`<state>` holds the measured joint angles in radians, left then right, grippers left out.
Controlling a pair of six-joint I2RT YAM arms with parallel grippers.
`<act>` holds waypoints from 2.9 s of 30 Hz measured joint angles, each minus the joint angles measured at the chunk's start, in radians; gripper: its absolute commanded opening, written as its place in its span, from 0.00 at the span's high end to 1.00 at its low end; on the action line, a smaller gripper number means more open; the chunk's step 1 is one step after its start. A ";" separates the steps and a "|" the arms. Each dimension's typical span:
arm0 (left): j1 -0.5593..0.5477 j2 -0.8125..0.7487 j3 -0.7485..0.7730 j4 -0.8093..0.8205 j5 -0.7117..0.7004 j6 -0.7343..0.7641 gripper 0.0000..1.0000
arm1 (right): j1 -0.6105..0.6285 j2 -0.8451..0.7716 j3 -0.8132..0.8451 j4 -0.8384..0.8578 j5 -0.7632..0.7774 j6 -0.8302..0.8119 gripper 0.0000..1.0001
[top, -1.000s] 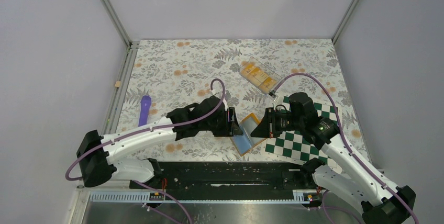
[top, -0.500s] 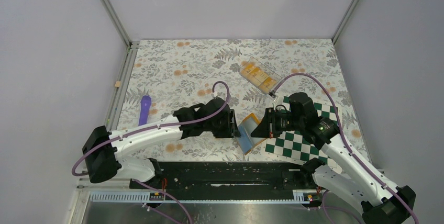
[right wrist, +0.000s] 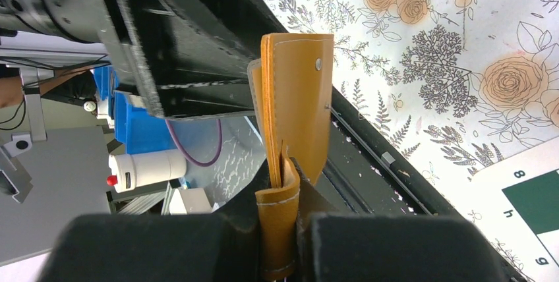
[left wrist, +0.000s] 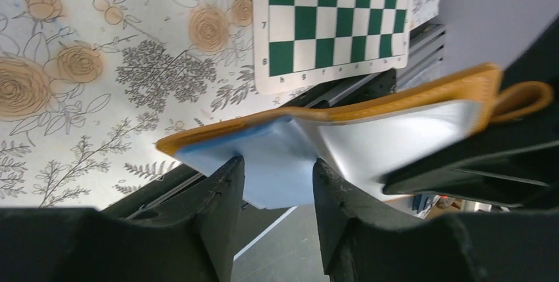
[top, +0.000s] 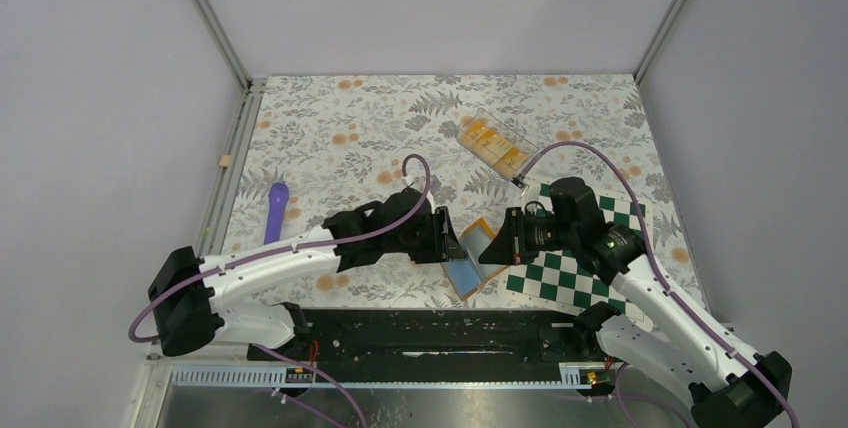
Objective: Put the credit cards into the card holder
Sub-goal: Turn over the card slot in the card holder, then place the card holder at the center of the board.
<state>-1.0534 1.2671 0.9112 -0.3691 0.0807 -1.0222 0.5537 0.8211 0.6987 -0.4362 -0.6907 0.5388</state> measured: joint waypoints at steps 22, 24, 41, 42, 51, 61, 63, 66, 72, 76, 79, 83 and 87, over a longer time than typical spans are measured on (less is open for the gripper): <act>-0.012 0.097 0.071 -0.056 -0.033 -0.014 0.71 | 0.000 0.001 -0.019 0.001 -0.002 0.001 1.00; -0.013 0.100 0.071 -0.056 -0.033 -0.014 0.72 | 0.000 0.001 -0.021 0.001 -0.003 0.001 1.00; -0.013 0.124 0.068 -0.063 -0.021 0.008 0.47 | 0.000 0.029 -0.023 0.001 -0.009 0.000 1.00; -0.013 0.116 0.058 -0.050 -0.016 0.009 0.45 | 0.000 0.031 -0.023 0.001 -0.009 0.000 1.00; 0.020 -0.140 -0.113 0.163 0.036 -0.022 0.36 | 0.000 0.095 -0.047 0.088 -0.013 0.021 1.00; 0.098 -0.288 -0.122 0.106 0.028 0.011 0.35 | 0.063 0.310 -0.163 0.449 0.019 0.161 1.00; 0.105 -0.289 -0.121 0.073 0.026 0.026 0.35 | 0.092 0.365 -0.195 0.557 0.054 0.216 1.00; 0.106 -0.289 -0.121 0.034 0.024 0.040 0.35 | 0.122 0.441 -0.221 0.675 0.106 0.287 1.00; 0.106 -0.289 -0.121 0.002 0.023 0.053 0.35 | 0.146 0.458 -0.265 0.758 0.240 0.361 0.85; 0.106 -0.288 -0.121 0.002 0.022 0.056 0.35 | 0.151 0.394 -0.296 0.679 0.335 0.384 0.42; 0.106 -0.287 -0.121 0.001 0.021 0.058 0.35 | 0.156 0.333 -0.303 0.575 0.392 0.393 0.21; 0.106 -0.283 -0.119 0.000 0.019 0.064 0.34 | 0.157 0.266 -0.303 0.447 0.444 0.386 0.09; 0.106 -0.277 -0.109 -0.022 0.016 0.075 0.34 | 0.157 0.237 -0.284 0.298 0.499 0.369 0.03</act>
<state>-0.9470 0.9897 0.8021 -0.3908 0.0963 -0.9474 0.7109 1.0580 0.4149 -0.1383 -0.1921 0.9081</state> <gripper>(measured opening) 0.656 0.936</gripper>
